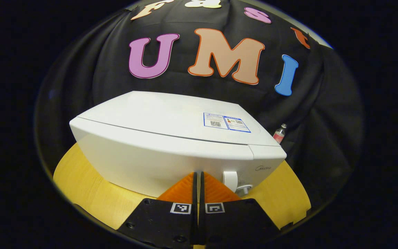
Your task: Open the microwave oven with the left hand, put the food in, and close the microwave oven.
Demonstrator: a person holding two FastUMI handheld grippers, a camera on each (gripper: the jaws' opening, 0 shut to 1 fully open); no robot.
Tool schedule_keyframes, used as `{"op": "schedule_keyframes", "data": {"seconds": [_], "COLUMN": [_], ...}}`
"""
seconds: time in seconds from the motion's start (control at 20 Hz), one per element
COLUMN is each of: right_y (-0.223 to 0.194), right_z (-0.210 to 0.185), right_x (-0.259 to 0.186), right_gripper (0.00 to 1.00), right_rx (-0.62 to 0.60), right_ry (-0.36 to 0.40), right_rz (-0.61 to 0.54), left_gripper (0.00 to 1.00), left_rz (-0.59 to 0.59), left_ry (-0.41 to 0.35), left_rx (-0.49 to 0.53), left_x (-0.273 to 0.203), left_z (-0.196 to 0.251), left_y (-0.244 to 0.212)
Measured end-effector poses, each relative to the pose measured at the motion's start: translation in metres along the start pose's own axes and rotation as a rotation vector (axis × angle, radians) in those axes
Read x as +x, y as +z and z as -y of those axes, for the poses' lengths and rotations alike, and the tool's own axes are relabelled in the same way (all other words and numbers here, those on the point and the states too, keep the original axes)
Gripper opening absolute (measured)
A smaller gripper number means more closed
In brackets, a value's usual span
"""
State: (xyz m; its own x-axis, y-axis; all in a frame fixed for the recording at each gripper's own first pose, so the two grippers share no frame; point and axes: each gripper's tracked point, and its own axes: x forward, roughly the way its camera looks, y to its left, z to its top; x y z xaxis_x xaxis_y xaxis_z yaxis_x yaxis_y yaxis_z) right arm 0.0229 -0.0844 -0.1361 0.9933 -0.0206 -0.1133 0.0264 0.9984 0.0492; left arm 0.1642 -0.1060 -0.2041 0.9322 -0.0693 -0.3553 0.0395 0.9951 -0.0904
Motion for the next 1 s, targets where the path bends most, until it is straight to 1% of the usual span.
{"op": "schedule_keyframes", "data": {"seconds": [0.05,0.25,0.3,0.35,0.4,0.45,0.5,0.55,0.6,0.65,0.7,0.75,0.85,0.9,0.95,1.0], "right_y": [-0.002,-0.015,-0.015,-0.013,-0.01,-0.007,-0.005,-0.001,0.005,0.012,0.018,0.024,0.038,0.043,0.047,0.051], "right_z": [-0.001,-0.001,-0.002,-0.004,-0.005,-0.005,-0.004,-0.002,-0.001,0.002,0.002,0.001,-0.002,-0.005,-0.007,-0.008], "right_x": [0.0,-0.001,-0.001,-0.002,-0.002,0.0,0.001,0.001,0.002,0.0,-0.002,-0.004,-0.01,-0.013,-0.015,-0.016], "right_gripper": [1.0,1.0,0.92,0.92,0.92,0.92,0.92,0.92,0.92,0.92,0.92,0.92,0.92,1.0,0.92,1.0], "right_rx": [0.002,-0.004,-0.005,-0.004,-0.006,-0.011,-0.02,-0.029,-0.04,-0.051,-0.061,-0.066,-0.052,-0.038,-0.026,-0.019], "right_ry": [0.004,0.018,0.026,0.037,0.051,0.065,0.073,0.081,0.085,0.085,0.09,0.098,0.119,0.134,0.145,0.15], "right_rz": [-0.01,-0.062,-0.066,-0.067,-0.067,-0.066,-0.067,-0.063,-0.055,-0.042,-0.03,-0.016,0.012,0.019,0.024,0.027], "left_gripper": [0.01,0.02,0.05,0.1,0.13,0.22,0.19,0.41,0.51,0.77,0.87,1.0,0.97,0.97,0.97,0.97], "left_rz": [0.007,0.042,0.043,0.051,0.055,0.058,0.062,0.046,0.039,0.055,0.077,0.089,0.102,0.114,0.133,0.153], "left_ry": [-0.011,-0.031,-0.018,-0.003,0.006,0.015,0.02,0.014,0.024,0.03,0.042,0.05,0.064,0.072,0.082,0.088], "left_rx": [0.012,0.015,0.022,0.027,0.026,0.018,0.009,0.004,0.004,0.004,-0.006,-0.024,-0.07,-0.083,-0.085,-0.077], "left_x": [-0.007,-0.046,-0.057,-0.072,-0.082,-0.093,-0.102,-0.112,-0.121,-0.13,-0.137,-0.147,-0.16,-0.166,-0.171,-0.177], "left_z": [0.002,0.005,0.002,-0.002,-0.004,-0.007,-0.008,-0.007,-0.009,-0.012,-0.014,-0.014,-0.014,-0.015,-0.017,-0.018], "left_y": [0.001,0.004,0.003,0.002,0.001,-0.001,-0.002,-0.005,-0.009,-0.004,0.001,0.005,0.008,0.013,0.02,0.028]}}
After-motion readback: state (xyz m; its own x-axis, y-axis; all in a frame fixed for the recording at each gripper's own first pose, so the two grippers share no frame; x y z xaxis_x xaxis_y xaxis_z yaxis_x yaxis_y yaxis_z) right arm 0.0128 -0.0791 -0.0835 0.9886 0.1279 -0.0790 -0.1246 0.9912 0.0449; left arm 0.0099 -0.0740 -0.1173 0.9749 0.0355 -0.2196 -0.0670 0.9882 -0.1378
